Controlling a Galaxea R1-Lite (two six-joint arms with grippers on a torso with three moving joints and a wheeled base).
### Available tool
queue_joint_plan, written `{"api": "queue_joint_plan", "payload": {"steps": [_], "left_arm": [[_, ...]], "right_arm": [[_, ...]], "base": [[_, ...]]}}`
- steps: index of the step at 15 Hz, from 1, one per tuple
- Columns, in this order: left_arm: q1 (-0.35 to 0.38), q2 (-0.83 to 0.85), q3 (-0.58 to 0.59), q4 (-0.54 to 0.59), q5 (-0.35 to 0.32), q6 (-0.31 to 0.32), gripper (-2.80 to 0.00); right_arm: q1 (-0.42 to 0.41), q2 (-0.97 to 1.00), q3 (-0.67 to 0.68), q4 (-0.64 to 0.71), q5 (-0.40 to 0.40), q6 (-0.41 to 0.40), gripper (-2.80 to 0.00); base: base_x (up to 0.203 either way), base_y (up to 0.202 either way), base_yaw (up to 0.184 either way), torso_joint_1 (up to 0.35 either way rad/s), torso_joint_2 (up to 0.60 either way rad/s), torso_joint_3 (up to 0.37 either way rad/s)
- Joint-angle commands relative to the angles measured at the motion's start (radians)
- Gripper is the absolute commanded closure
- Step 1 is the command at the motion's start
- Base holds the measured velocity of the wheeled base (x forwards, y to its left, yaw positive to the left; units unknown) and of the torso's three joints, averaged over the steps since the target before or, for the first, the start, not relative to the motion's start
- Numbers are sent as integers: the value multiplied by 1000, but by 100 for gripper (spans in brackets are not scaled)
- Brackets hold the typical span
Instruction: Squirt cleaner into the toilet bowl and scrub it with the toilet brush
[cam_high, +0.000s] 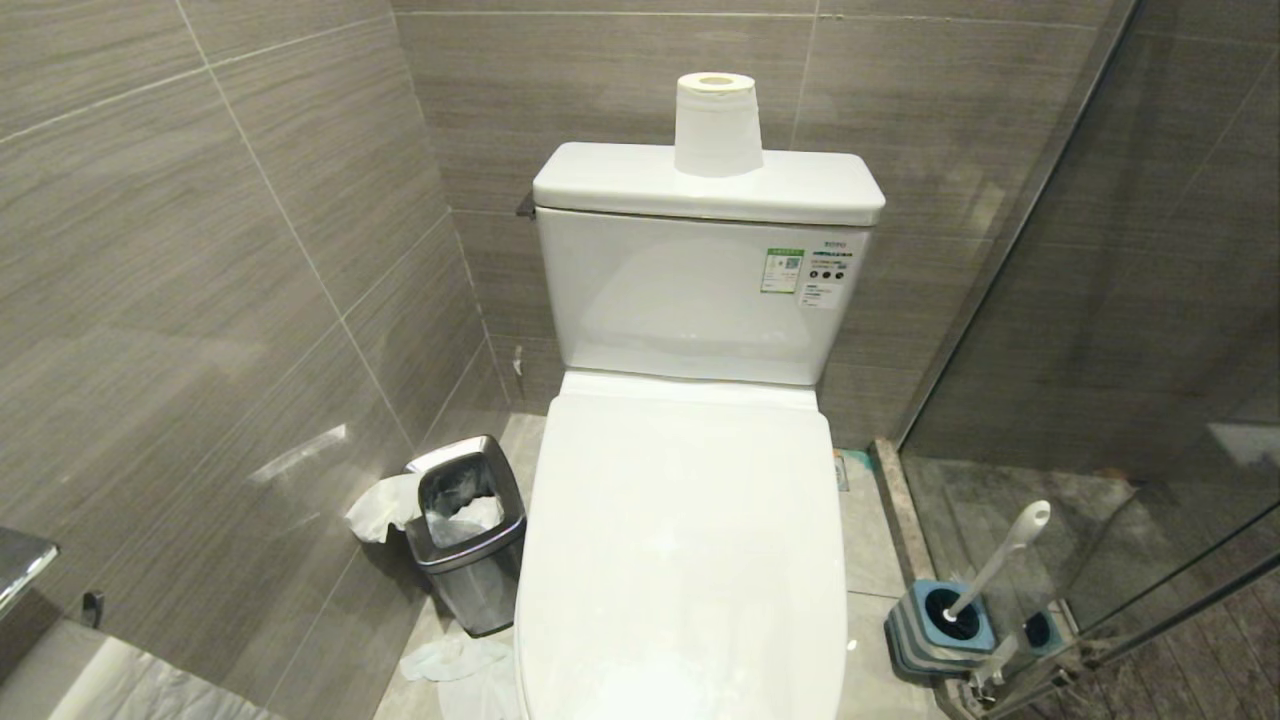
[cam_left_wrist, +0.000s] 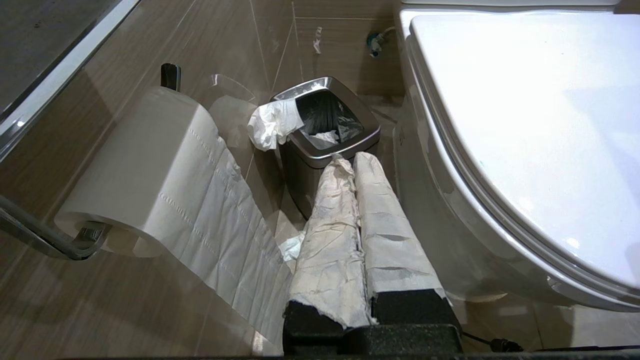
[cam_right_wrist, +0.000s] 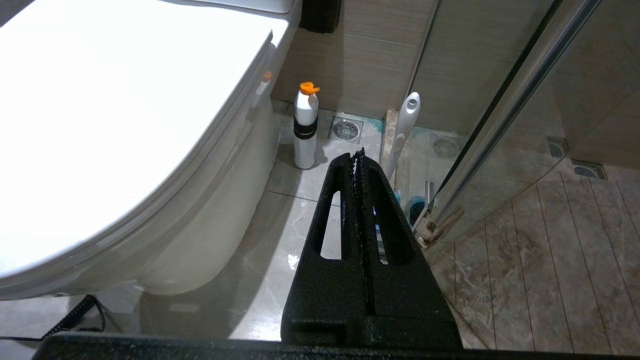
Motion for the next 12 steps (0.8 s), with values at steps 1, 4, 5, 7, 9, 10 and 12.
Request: {"api": "queue_joint_plan", "payload": {"steps": [1, 4, 5, 7, 9, 10, 12], "left_arm": [[0, 2, 3, 0, 0, 0, 0], [0, 2, 3, 0, 0, 0, 0], [0, 2, 3, 0, 0, 0, 0], [0, 2, 3, 0, 0, 0, 0], [0, 2, 3, 0, 0, 0, 0], [0, 2, 3, 0, 0, 0, 0], [0, 2, 3, 0, 0, 0, 0]], "right_arm": [[0, 0, -1, 0, 0, -1, 0], [0, 1, 1, 0, 0, -1, 0], [0, 0, -1, 0, 0, -1, 0], [0, 1, -1, 0, 0, -1, 0], [0, 0, -1, 0, 0, -1, 0], [0, 2, 0, 0, 0, -1, 0], [0, 1, 0, 0, 0, -1, 0]], "base": [[0, 0, 0, 0, 0, 0], [0, 0, 0, 0, 0, 0], [0, 0, 0, 0, 0, 0], [0, 0, 0, 0, 0, 0], [0, 0, 0, 0, 0, 0], [0, 0, 0, 0, 0, 0], [0, 0, 0, 0, 0, 0]]}}
